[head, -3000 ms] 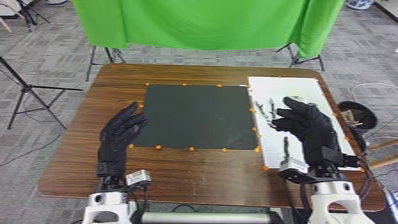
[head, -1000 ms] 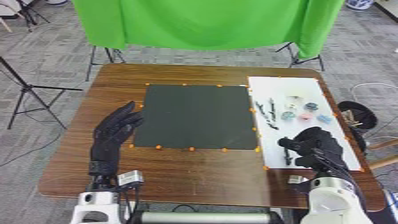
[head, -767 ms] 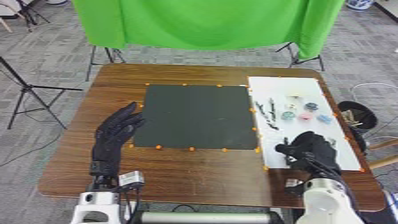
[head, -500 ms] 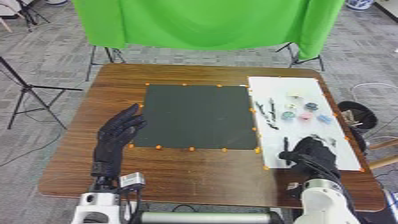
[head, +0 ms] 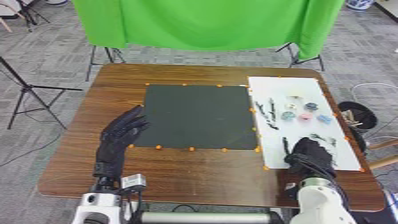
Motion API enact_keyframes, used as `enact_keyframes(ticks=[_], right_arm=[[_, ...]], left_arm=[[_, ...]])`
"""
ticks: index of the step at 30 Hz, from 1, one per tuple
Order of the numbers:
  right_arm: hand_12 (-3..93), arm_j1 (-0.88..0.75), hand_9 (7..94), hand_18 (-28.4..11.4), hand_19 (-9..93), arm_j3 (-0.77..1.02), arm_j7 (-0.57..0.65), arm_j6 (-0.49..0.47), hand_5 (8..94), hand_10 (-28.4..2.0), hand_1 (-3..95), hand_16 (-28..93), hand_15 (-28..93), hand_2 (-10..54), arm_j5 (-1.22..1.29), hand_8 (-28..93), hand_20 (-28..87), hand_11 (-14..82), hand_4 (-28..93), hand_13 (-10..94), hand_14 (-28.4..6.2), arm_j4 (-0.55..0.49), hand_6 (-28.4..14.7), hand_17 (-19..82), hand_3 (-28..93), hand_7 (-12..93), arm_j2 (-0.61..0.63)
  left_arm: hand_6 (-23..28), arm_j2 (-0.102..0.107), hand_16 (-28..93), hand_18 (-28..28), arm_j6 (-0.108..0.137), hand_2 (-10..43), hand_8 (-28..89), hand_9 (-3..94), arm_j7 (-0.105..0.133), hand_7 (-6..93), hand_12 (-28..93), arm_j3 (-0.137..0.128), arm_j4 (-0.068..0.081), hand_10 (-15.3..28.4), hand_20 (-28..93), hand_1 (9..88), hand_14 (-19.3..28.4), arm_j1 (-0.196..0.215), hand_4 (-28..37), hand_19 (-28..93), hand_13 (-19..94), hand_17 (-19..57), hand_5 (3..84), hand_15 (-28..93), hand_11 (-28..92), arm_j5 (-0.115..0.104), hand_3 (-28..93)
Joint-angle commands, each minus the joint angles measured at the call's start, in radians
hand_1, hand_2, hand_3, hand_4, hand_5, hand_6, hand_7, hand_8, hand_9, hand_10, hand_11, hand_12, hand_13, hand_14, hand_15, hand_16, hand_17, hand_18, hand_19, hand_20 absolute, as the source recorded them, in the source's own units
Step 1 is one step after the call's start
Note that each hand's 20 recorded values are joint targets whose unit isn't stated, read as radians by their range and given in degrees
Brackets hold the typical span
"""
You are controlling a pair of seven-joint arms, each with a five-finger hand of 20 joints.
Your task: Arrange flowers
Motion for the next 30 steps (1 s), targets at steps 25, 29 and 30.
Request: enact_keyframes(ticks=[25,29,30], right_arm=[[42.1,-0.004,90.7,-6.9,91,-0.093,-0.063,0.088,69.6,-11.8,58.6,24,65,-9.5,0.072,9,52,36.4,8,94,1.3,0.11,-5.6,74,63,51,0.149],[41.5,0.002,90.2,-6.9,93,-0.065,-0.064,0.109,69.4,-12.2,58.7,24,66,-9.5,0.139,8,51,38.4,9,94,1.4,0.087,-5.6,74,63,53,0.158],[41.4,0.004,90.3,-6.8,93,-0.056,-0.066,0.111,69.3,-12.3,58.6,24,66,-9.5,0.138,8,51,38.8,9,94,1.4,0.081,-5.6,74,63,53,0.159]], left_arm=[[0.7,-0.025,0,15.0,-0.041,-9.5,-9,43.3,-0.037,15.3,10,0.001,-0.008,12.2,20,33.4,16.5,0.01,-21.3,10,37,7.4,39.9,28,18,0.018,67],[0.7,-0.027,0,15.0,-0.04,-9.5,-9,43.1,-0.039,15.2,10,0.0,-0.008,12.1,20,33.5,16.6,0.012,-21.3,10,37,7.4,39.9,28,18,0.016,67],[0.7,-0.027,0,15.0,-0.038,-9.5,-9,43.1,-0.039,15.2,10,-0.001,-0.009,12.1,20,33.5,16.6,0.014,-21.2,10,37,7.4,39.9,28,18,0.016,67]])
